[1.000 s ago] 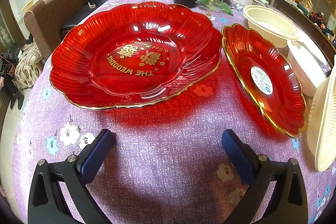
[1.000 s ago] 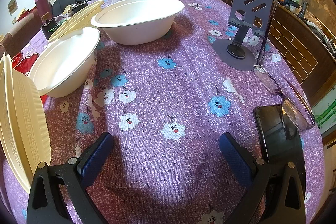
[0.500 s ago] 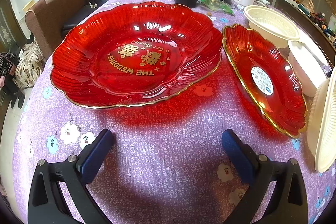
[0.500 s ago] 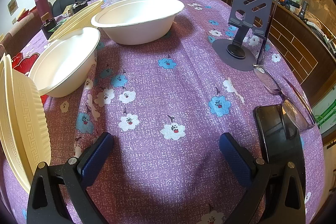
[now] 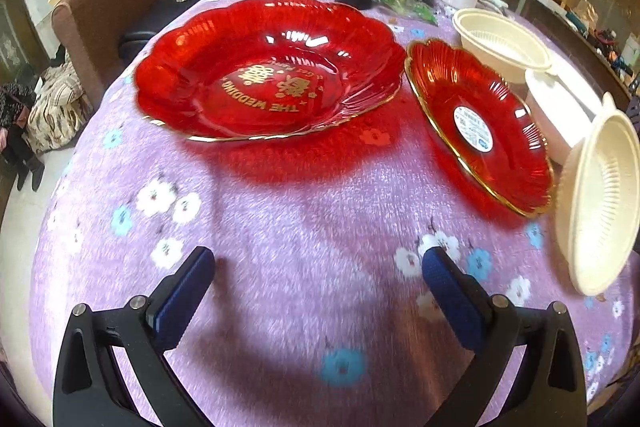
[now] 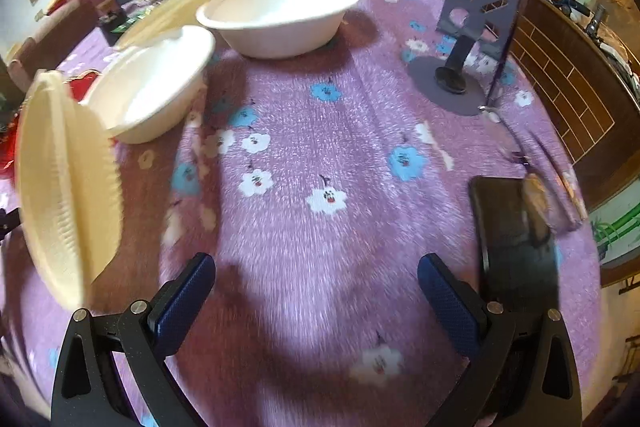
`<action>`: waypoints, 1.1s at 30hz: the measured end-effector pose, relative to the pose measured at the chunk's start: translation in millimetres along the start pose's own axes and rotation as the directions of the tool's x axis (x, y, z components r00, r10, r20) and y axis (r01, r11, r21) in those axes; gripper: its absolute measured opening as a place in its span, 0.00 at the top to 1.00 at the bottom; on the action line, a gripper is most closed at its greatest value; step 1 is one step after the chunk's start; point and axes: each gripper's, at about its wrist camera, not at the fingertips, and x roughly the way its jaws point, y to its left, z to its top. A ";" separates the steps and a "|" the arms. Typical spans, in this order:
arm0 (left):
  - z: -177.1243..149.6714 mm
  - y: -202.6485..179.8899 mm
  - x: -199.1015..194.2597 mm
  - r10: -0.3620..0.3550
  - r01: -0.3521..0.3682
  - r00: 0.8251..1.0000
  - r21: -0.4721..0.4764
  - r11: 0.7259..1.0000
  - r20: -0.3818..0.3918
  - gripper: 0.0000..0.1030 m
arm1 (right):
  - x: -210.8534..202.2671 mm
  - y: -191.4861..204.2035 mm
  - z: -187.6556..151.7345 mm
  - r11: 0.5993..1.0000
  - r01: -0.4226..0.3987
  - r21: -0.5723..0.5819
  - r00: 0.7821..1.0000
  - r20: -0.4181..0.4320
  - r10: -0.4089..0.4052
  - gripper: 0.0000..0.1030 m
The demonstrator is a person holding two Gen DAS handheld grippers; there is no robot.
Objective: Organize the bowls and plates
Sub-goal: 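Move the left gripper to the large red plate's rim and grasp it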
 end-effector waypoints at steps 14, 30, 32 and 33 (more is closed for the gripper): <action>44.8 56.9 -50.6 0.009 -0.003 0.998 -0.104 0.995 0.056 0.00 | -98.1 61.3 56.7 0.950 -0.294 -0.107 0.942 0.136 0.307 0.01; 107.1 109.4 -51.0 -0.034 0.029 0.999 -0.124 0.992 -0.042 0.00 | -40.5 207.8 173.2 0.843 -0.519 -0.142 0.851 -0.175 0.494 0.21; 114.6 112.8 -46.7 -0.041 0.035 0.998 -0.123 0.992 -0.045 0.01 | -25.5 222.8 186.3 0.832 -0.544 -0.110 0.830 -0.211 0.516 0.28; 118.0 114.6 -43.4 -0.038 0.032 0.998 -0.121 0.992 -0.051 0.04 | -20.4 229.0 191.2 0.833 -0.543 -0.109 0.830 -0.217 0.513 0.30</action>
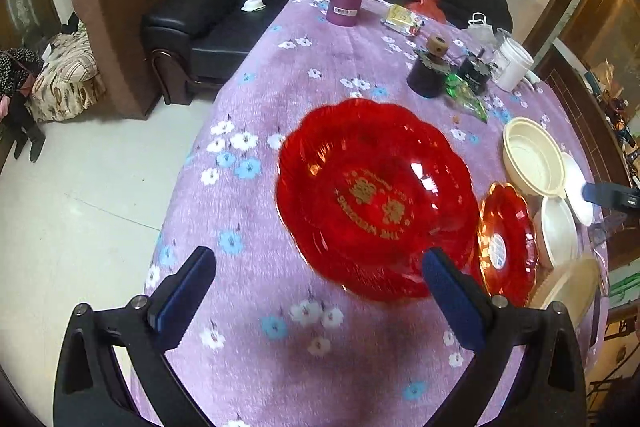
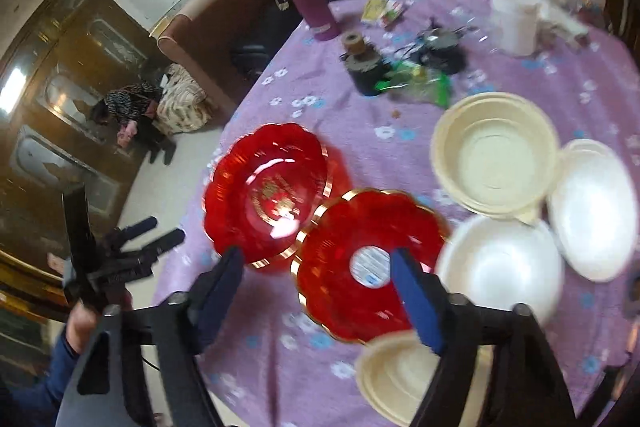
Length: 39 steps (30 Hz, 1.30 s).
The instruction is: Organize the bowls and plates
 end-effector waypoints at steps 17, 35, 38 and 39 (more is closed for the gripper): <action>25.5 24.4 54.8 0.023 -0.024 0.995 -0.008 1.000 -0.099 0.46 | 108.8 0.1 49.3 0.997 0.076 0.010 0.988 -0.137 -0.074 0.64; 20.5 19.6 86.0 0.055 -0.053 0.993 0.023 0.998 -0.109 0.83 | 145.5 -0.1 46.3 0.994 0.105 -0.007 0.982 -0.158 -0.105 0.77; 18.6 13.7 83.2 0.077 -0.073 0.992 0.047 0.996 -0.097 0.83 | 150.9 10.1 43.7 0.990 0.130 -0.056 0.977 -0.160 -0.138 0.78; 18.3 12.9 82.7 0.084 -0.079 0.992 0.052 0.996 -0.096 0.83 | 151.1 12.5 43.4 0.989 0.135 -0.063 0.977 -0.157 -0.143 0.78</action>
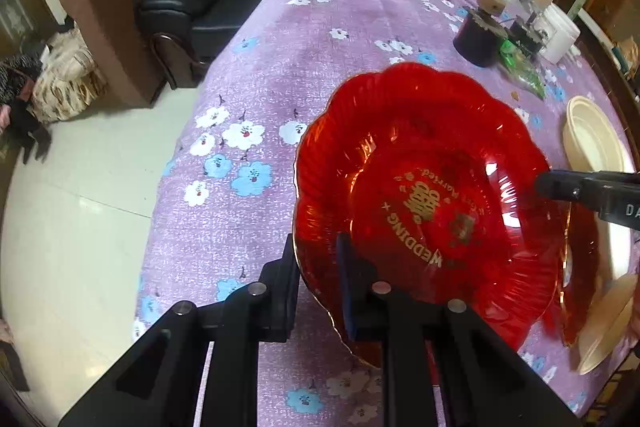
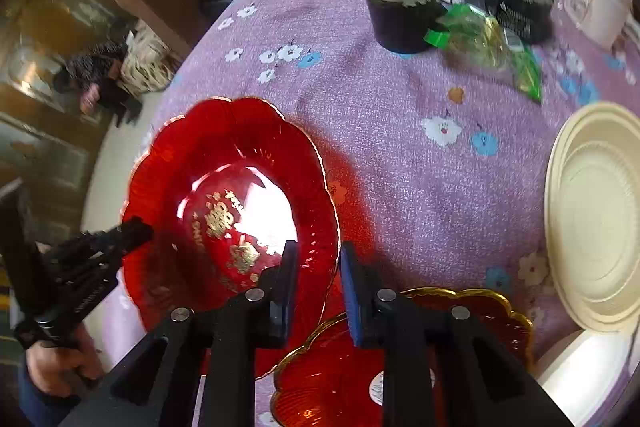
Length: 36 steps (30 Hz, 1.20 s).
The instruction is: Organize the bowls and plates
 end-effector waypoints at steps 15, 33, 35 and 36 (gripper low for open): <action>-13.4 17.6 -20.6 0.028 -0.026 0.999 -0.045 0.999 0.030 0.81 | -10.7 21.6 -15.6 0.999 -0.029 -0.019 0.999 0.025 0.030 0.78; -67.3 34.7 -55.4 0.030 -0.025 0.998 -0.088 0.996 0.055 0.78 | -20.8 49.8 -61.0 0.992 -0.117 -0.056 0.993 0.009 0.117 0.77; -74.3 33.8 -58.6 0.026 -0.021 0.998 -0.085 0.996 0.054 0.78 | -22.5 50.2 -69.1 0.991 -0.124 -0.053 0.992 0.003 0.125 0.77; -78.7 33.9 -60.5 0.022 -0.018 0.998 -0.085 0.996 0.054 0.78 | -23.5 50.3 -72.0 0.990 -0.127 -0.053 0.992 0.002 0.128 0.77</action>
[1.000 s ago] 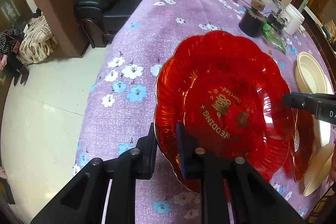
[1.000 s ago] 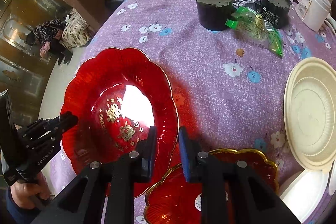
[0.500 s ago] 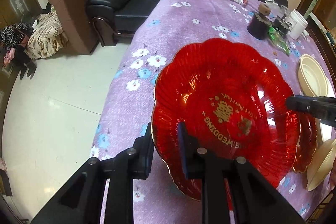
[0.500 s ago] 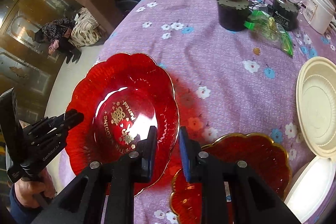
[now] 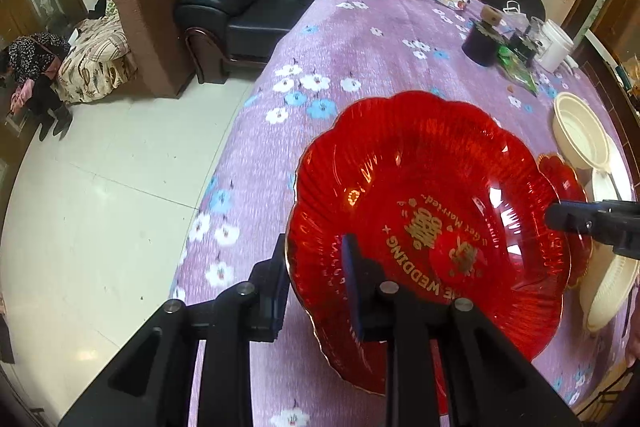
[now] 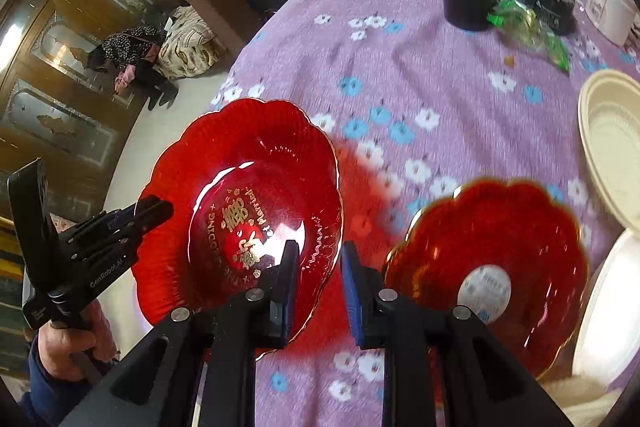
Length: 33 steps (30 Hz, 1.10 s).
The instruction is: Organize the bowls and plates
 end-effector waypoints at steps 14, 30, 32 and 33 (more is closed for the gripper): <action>-56.2 2.8 -11.3 -0.021 0.020 0.999 -0.034 0.999 -0.035 0.78 | -15.6 11.3 -54.6 0.999 -0.046 -0.011 0.999 -0.014 0.046 0.77; -75.7 -4.8 -8.2 0.009 -0.011 0.999 -0.047 0.999 -0.037 0.78 | -3.7 3.9 -85.2 0.999 -0.032 -0.004 0.999 -0.041 0.032 0.75; -78.3 -3.0 -8.9 0.008 -0.010 0.999 -0.058 0.998 -0.037 0.76 | -2.5 4.0 -87.7 0.999 -0.037 -0.001 0.998 -0.048 0.037 0.75; -79.7 -1.1 -9.6 0.005 -0.008 0.999 -0.067 0.998 -0.038 0.76 | -2.5 3.9 -88.3 0.999 -0.042 -0.002 0.998 -0.049 0.042 0.75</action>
